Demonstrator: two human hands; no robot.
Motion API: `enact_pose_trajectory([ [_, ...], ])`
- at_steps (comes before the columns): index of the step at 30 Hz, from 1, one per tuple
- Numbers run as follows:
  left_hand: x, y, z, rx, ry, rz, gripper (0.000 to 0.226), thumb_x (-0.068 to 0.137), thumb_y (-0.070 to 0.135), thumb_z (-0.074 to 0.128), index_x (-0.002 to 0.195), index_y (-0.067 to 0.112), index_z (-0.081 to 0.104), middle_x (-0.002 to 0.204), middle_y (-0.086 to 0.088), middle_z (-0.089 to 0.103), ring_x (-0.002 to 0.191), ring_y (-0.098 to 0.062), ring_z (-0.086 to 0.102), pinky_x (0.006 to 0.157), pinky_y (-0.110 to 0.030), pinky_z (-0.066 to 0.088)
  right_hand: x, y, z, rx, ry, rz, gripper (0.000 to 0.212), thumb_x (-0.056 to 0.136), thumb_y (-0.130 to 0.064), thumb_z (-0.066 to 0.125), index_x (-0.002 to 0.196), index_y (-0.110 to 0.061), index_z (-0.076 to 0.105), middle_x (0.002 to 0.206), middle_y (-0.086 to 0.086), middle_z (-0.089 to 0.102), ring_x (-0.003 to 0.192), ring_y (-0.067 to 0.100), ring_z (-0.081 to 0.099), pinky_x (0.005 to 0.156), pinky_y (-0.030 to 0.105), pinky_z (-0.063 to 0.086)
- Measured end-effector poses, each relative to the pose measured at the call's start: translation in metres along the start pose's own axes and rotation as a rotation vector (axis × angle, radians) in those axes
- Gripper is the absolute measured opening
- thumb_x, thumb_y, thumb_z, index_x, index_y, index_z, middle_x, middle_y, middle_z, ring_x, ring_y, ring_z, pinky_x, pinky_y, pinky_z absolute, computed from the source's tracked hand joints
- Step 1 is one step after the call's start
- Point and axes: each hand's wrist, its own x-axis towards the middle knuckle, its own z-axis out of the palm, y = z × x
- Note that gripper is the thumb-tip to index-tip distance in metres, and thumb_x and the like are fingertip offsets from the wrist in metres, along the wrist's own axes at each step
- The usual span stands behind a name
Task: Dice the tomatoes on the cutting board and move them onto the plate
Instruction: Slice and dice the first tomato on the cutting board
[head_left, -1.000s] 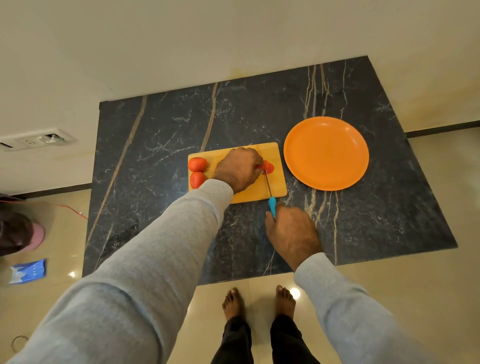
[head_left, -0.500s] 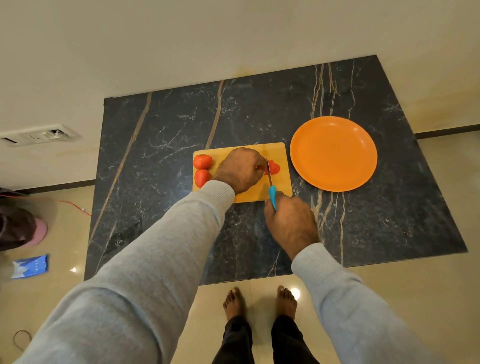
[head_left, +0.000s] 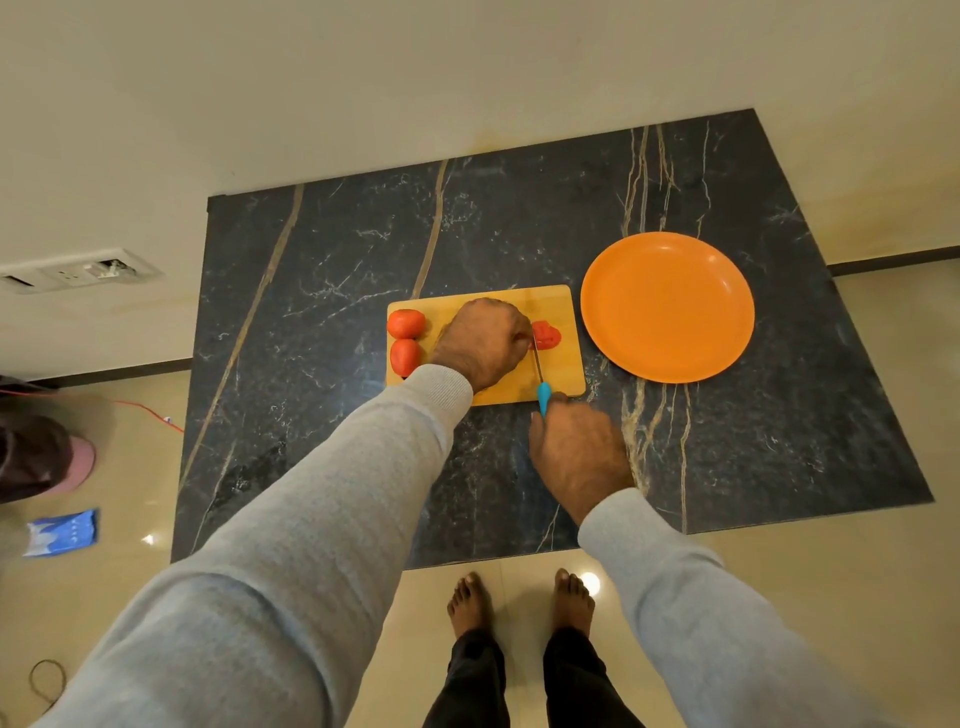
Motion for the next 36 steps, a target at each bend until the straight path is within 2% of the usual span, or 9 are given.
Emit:
enact_pose_trajectory([
  [5,0.000,0.001,-0.001,-0.011,-0.004,-0.018,0.032,0.105,0.039,0.059,0.127,0.023,0.076,0.125,0.002,0.075,0.114,-0.020,0.067,0.106,-0.040,0.054,-0.018,0.008,0.002,-0.003,-0.019,-0.021,0.039,0.105,-0.044,0.045,0.124,-0.012,0.058,0.097,0.005,0.068,0.084,0.020,0.068,0.069,0.031,0.055],
  [10,0.000,-0.004,-0.011,-0.025,-0.057,-0.034,0.035,0.103,0.035,0.064,0.134,0.021,0.070,0.133,-0.002,0.070,0.120,-0.024,0.065,0.107,-0.043,0.054,-0.031,0.018,-0.012,0.131,0.059,0.001,0.046,0.104,-0.050,0.038,0.125,-0.014,0.058,0.088,0.004,0.066,0.078,0.020,0.065,0.065,0.034,0.058],
  [13,-0.002,-0.012,-0.013,-0.025,-0.012,-0.023,0.032,0.101,0.032,0.066,0.130,0.021,0.072,0.133,-0.002,0.070,0.121,-0.022,0.064,0.108,-0.042,0.053,-0.025,0.013,-0.017,0.127,0.125,-0.025,0.047,0.104,-0.050,0.038,0.125,-0.013,0.059,0.087,0.005,0.067,0.078,0.022,0.066,0.064,0.035,0.059],
  [17,-0.002,-0.008,-0.008,0.087,0.001,0.017,0.031,0.103,0.041,0.059,0.127,0.028,0.074,0.128,0.004,0.072,0.122,-0.020,0.058,0.114,-0.044,0.038,-0.014,0.003,-0.019,0.123,0.090,-0.024,0.048,0.104,-0.051,0.039,0.129,-0.014,0.056,0.093,0.006,0.066,0.085,0.024,0.065,0.069,0.035,0.057],
  [21,-0.001,-0.006,-0.001,0.117,0.011,0.008,0.030,0.104,0.044,0.057,0.125,0.031,0.075,0.122,0.006,0.073,0.121,-0.019,0.056,0.114,-0.046,0.029,-0.010,0.001,-0.015,0.111,0.082,-0.028,0.047,0.104,-0.051,0.039,0.128,-0.015,0.057,0.092,0.005,0.065,0.084,0.024,0.065,0.066,0.032,0.052],
  [31,0.003,-0.012,0.005,0.042,-0.006,-0.027,0.027,0.103,0.041,0.059,0.121,0.032,0.078,0.119,0.010,0.075,0.119,-0.016,0.059,0.113,-0.045,0.029,0.008,-0.003,-0.012,0.117,0.052,-0.023,0.046,0.102,-0.054,0.041,0.119,-0.016,0.061,0.092,0.005,0.065,0.085,0.024,0.065,0.075,0.038,0.060],
  [36,0.002,-0.011,0.006,0.045,-0.018,-0.023,0.028,0.103,0.041,0.059,0.119,0.031,0.079,0.117,0.010,0.075,0.118,-0.016,0.060,0.112,-0.045,0.030,0.028,-0.008,-0.021,0.073,0.013,-0.017,0.036,0.104,-0.041,0.046,0.119,-0.013,0.062,0.101,0.008,0.066,0.094,0.028,0.066,0.075,0.036,0.054],
])
